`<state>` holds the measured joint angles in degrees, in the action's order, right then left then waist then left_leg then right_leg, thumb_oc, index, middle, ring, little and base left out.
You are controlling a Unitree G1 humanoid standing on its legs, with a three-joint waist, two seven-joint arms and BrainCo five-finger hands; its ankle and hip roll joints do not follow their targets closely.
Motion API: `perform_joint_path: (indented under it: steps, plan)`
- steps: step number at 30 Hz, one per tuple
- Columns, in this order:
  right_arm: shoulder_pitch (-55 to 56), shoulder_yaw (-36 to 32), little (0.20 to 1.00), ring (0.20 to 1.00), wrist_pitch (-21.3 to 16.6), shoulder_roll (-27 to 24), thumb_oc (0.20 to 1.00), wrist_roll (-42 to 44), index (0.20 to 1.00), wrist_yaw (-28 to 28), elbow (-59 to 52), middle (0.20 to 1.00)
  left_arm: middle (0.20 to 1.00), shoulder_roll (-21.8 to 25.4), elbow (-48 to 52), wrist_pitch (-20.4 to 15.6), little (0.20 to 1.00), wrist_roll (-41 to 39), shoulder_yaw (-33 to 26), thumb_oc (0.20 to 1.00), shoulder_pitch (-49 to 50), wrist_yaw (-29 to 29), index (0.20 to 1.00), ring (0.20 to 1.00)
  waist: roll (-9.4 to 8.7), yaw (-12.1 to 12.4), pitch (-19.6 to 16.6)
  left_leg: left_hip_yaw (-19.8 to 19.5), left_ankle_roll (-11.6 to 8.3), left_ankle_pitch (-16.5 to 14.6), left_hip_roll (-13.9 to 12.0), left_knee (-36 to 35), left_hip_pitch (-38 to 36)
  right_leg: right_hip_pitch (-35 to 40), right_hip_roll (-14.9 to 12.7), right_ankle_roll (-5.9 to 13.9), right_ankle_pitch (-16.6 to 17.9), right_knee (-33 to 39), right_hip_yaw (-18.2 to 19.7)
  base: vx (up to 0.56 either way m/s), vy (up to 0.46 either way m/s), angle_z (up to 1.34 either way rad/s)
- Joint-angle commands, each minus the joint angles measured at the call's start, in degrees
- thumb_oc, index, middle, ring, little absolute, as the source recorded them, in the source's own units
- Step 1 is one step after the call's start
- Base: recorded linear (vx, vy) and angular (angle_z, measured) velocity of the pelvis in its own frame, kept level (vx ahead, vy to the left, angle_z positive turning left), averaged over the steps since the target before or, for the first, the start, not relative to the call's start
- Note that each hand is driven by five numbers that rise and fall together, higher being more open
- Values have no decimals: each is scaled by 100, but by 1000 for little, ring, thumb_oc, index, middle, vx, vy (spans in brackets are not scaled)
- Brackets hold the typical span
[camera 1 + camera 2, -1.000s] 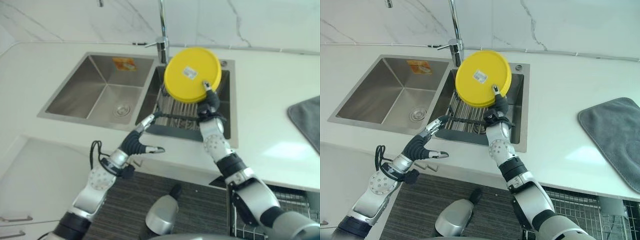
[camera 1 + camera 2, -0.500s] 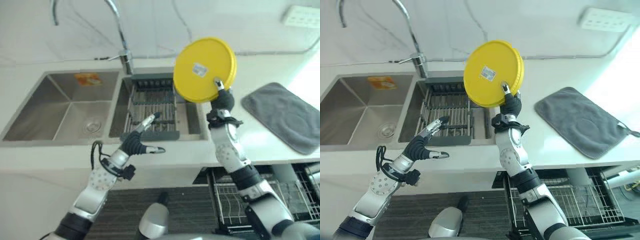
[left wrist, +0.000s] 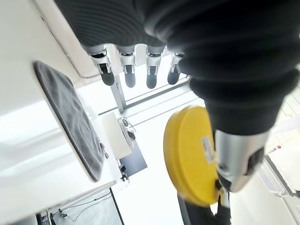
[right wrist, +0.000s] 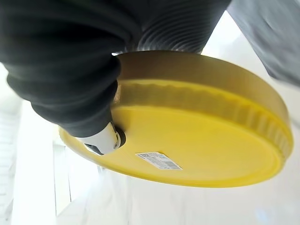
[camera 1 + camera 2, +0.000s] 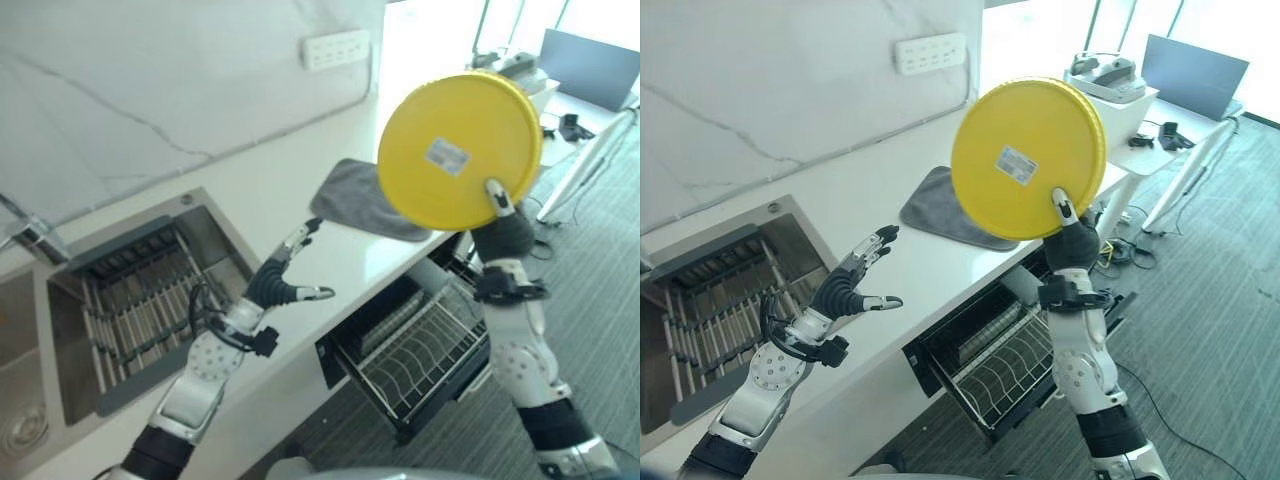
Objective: Place the dishes in the dishwasher.
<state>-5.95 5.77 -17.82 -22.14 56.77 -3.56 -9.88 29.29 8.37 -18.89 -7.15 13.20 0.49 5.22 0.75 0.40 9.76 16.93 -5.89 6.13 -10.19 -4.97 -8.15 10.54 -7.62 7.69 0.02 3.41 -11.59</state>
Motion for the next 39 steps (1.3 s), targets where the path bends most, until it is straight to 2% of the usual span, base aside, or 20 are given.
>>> perform_joint_path:
  steps: [1,5,7,9,11,12,15,17,19,22,23,24,25,28,31,33,36,39]
  plan:
    - [-141,-611,200,200,-192,-74,200,-617,200,426,-838,200,1000,64,63,-338,1000,132,-128,1000,-118,14,1000,1000,-73,-26,-87,-90,91,-681,-135,412,-80,-282,-461,97,-327,-731,-541,-7,-78,-27]
    - [310,-1133,200,200,-76,-171,200,-600,200,914,-804,200,1000,82,106,-461,1000,57,-335,1000,-31,139,1000,1000,-77,-293,-8,28,130,-851,-189,696,-43,-465,-465,72,-442,-1056,-362,-25,-45,-33]
    - [563,-1340,200,200,-73,-242,200,-1140,200,1040,-686,200,1000,110,109,-449,1000,59,-386,1000,-56,171,1000,1000,-68,-440,36,80,148,-918,-215,799,-32,-570,-487,74,-516,-1267,-301,-17,-13,-37]
    - [853,-1448,200,200,-226,-502,200,-2244,200,1092,-461,200,1000,166,183,-397,1000,9,-471,1000,-11,139,1000,1000,-66,-566,76,191,172,-976,-203,807,-85,-630,-553,107,-528,-1355,-301,-7,2,-40]
    - [946,-1440,200,200,-275,-547,200,-2289,200,1152,-414,200,1000,172,197,-418,1000,-17,-514,1000,42,162,1000,1000,-67,-590,88,237,179,-994,-198,824,-86,-657,-581,124,-526,-1382,-311,-17,4,-15]
    - [1043,-1447,200,200,-454,-568,200,-2501,200,1151,-338,200,1000,186,206,-442,1000,-81,-545,1000,85,240,1000,1000,-74,-604,131,251,195,-1054,-190,898,-75,-703,-620,145,-573,-1494,-317,-32,3,-9]
    - [1098,-1457,200,200,-649,-622,200,-2926,200,920,-210,200,1000,191,217,-376,1000,-352,-576,1000,113,517,1000,1000,-69,-620,195,246,225,-1114,-178,992,-30,-778,-647,143,-623,-1625,-286,-39,8,-8]
    - [1119,-1467,200,200,-778,-651,200,-2961,200,789,-40,200,1000,179,197,21,1000,-1071,-480,1000,125,1274,1000,1000,-58,-640,264,243,246,-1139,-180,1064,28,-855,-657,152,-638,-1713,-250,-81,1,-1]
    - [1067,-1413,200,200,-868,-649,200,-2977,200,713,80,200,1000,26,228,840,1000,-1909,-258,1000,176,1841,1000,1000,-58,-644,291,243,256,-1133,-185,1077,59,-887,-660,167,-622,-1714,-229,-71,-18,1]
    - [1007,-1395,200,200,-892,-675,200,-3023,200,609,121,200,1000,-94,176,1312,1000,-2071,43,1000,190,2316,1000,1000,-64,-666,299,265,267,-1135,-179,1045,44,-887,-661,187,-601,-1680,-223,-39,-18,0]
    - [956,-1407,200,200,-887,-719,200,-2913,200,610,162,200,1000,-158,153,1743,1000,-2132,334,1000,215,2683,1000,1000,-77,-696,300,285,269,-1126,-183,1023,39,-896,-652,199,-586,-1664,-202,-36,-25,-1]
    - [942,-1410,200,200,-892,-739,200,-2879,200,623,175,200,1000,-179,147,1927,1000,-2172,432,1000,221,2794,1000,1000,-79,-705,303,294,272,-1123,-186,1016,36,-900,-651,205,-581,-1662,-197,-38,-24,-1]
    - [880,-1415,200,200,-852,-834,200,-2754,200,677,183,200,1000,-260,18,2397,1000,-2282,786,1000,204,2974,1000,1000,-85,-756,303,323,278,-1120,-187,987,25,-909,-642,217,-572,-1646,-175,0,0,0]
    - [813,-1396,200,200,-826,-938,200,-2629,200,770,195,200,1000,-384,-348,2924,1000,-2276,1202,1000,145,3008,1000,1000,-101,-828,299,371,283,-1116,-189,961,6,-924,-621,225,-559,-1636,-126,0,0,0]
    - [759,-1348,200,200,-796,-1024,200,-2549,200,872,187,200,1000,-530,-823,3160,1000,-2073,1574,1000,99,2940,1000,1000,-142,-899,277,431,286,-1115,-205,963,26,-956,-594,218,-548,-1614,-67,0,0,0]
    - [690,-1306,200,200,-665,-1118,200,-2242,200,1050,223,200,1000,-703,-1425,3434,1000,-1972,1733,1000,95,2687,1000,1000,-169,-936,262,472,276,-1110,-225,962,41,-973,-569,209,-547,-1586,-27,4,-20,-3]
    - [661,-1263,200,200,-578,-1114,200,-2165,200,1161,174,200,1000,-852,-2282,3232,1000,-1882,1711,1000,74,2344,1000,1000,-203,-963,237,511,269,-1117,-232,972,58,-1001,-541,193,-558,-1574,25,5,-14,-4]
    - [697,-1309,200,200,-468,-1086,200,-2193,200,1250,67,200,1000,-866,-2747,3054,1000,-1467,1545,1000,160,2286,1000,1000,-204,-945,229,519,261,-1120,-242,1001,94,-1013,-526,172,-561,-1546,37,0,3,-5]
